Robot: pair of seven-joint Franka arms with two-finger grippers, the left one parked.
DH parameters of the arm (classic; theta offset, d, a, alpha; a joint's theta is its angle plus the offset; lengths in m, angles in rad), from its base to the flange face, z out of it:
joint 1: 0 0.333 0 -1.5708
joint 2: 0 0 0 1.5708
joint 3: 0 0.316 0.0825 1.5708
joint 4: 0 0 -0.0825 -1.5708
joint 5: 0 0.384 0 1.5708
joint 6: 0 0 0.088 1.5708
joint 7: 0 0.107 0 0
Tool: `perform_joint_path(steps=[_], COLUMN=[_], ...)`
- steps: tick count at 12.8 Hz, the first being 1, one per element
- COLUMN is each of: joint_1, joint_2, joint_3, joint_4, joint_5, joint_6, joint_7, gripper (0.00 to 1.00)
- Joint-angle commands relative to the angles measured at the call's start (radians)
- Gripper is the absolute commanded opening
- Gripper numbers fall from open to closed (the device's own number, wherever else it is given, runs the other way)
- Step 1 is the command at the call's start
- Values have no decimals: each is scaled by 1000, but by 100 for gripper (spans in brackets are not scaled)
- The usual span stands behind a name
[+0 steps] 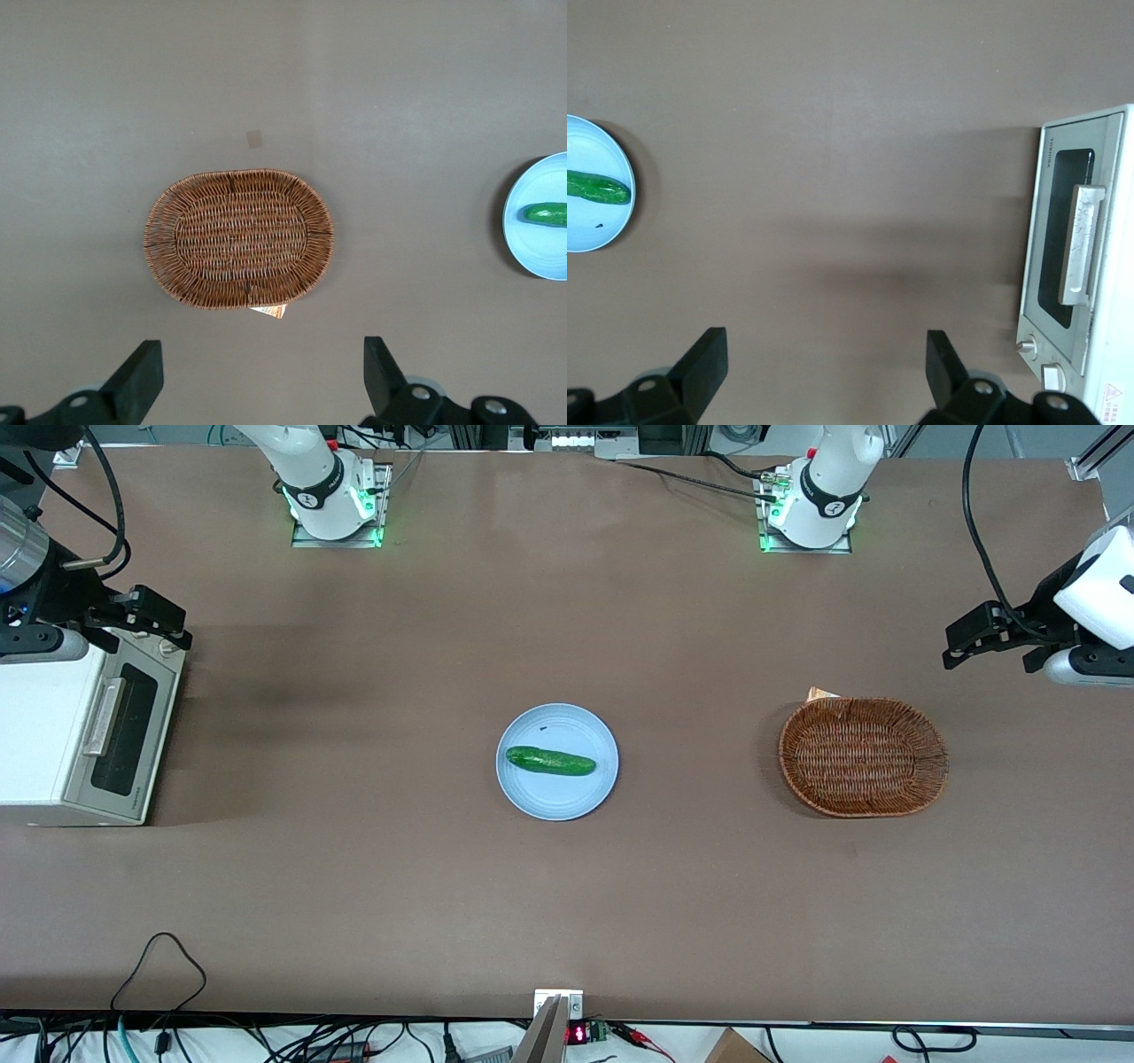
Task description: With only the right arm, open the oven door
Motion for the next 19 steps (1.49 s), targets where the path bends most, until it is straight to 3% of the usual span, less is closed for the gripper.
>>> perform_joint_path(steps=[1, 19], joint_1=[-3, -3], joint_2=[-11, -13], joint_3=[3, -4], joint_4=[4, 2], joint_5=[-9, 1], joint_6=[-14, -23], joint_7=[-12, 11], gripper=[99, 99])
